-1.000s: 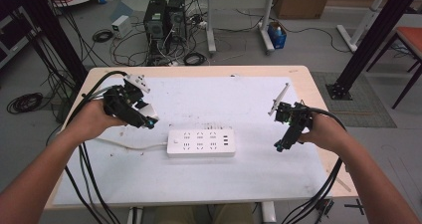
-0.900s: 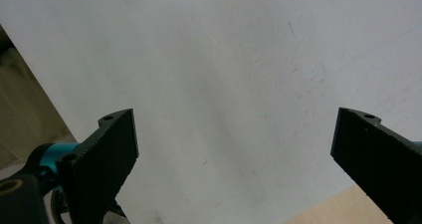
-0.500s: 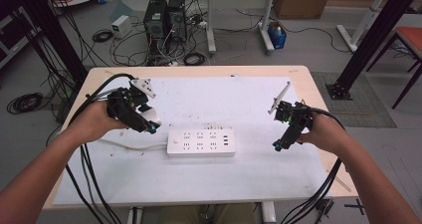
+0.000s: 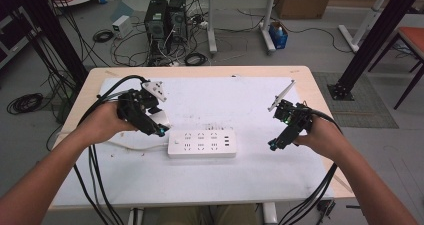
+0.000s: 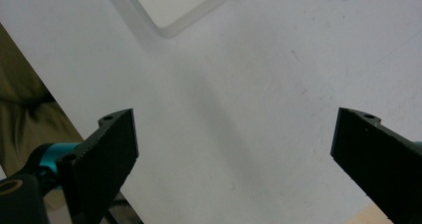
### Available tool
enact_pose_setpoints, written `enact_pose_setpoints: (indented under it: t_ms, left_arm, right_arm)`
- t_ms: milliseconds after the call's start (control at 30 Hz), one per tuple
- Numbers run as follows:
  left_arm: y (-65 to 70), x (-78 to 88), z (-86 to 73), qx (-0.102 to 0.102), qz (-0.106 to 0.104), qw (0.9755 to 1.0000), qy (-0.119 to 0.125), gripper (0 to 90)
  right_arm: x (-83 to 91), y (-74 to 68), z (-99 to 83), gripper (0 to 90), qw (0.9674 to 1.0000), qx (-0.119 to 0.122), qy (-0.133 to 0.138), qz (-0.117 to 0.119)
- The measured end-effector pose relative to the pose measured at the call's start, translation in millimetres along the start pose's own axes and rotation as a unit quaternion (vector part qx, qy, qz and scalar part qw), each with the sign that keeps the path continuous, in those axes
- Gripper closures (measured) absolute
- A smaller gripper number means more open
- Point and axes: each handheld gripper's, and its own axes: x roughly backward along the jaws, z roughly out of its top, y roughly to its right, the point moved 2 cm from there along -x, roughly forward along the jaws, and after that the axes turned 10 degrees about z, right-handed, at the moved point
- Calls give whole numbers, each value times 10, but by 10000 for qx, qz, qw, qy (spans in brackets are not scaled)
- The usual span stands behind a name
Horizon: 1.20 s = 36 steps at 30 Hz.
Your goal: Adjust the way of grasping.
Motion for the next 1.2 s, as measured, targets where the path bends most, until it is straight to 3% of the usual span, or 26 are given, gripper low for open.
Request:
enact_pose_setpoints:
  t_ms: [100,267,367,433,533,800,833,1000,1100,1200]
  left_arm:
    - [30,-58,61,-94,-103,9999,62,425]
    - [64,-146,194,-344,-191,9992,73,425]
    - [113,-193,274,-487,-247,9984,127,425]
    - [148,-228,327,-566,-289,9979,120,425]
    - [200,-286,408,-661,-358,9971,125,425]
    - [326,-404,639,-857,-523,9946,269,426]
    - [337,-411,658,-852,-533,9945,282,425]
    - [405,-452,779,-957,-548,9931,390,425]
    - [450,-473,849,-1028,-551,9919,501,426]
    - [496,-500,916,-1114,-558,9905,575,425]
  right_arm:
    - [6,-41,11,40,9996,-59,270,114]
    - [-20,-118,55,40,9985,-83,484,238]
    - [-19,-144,80,40,9959,-190,752,456]
    - [-10,-153,98,40,9912,-330,1065,713]
    - [2,-158,112,40,9856,-478,1325,936]
    - [37,-220,129,40,9746,-646,1788,1183]
    - [37,-222,127,40,9709,-714,1884,1294]
    - [26,-216,116,40,9607,-863,2169,1504]
    - [24,-210,114,40,9514,-1001,2358,1707]
    - [11,-211,123,40,9443,-1108,2470,1871]
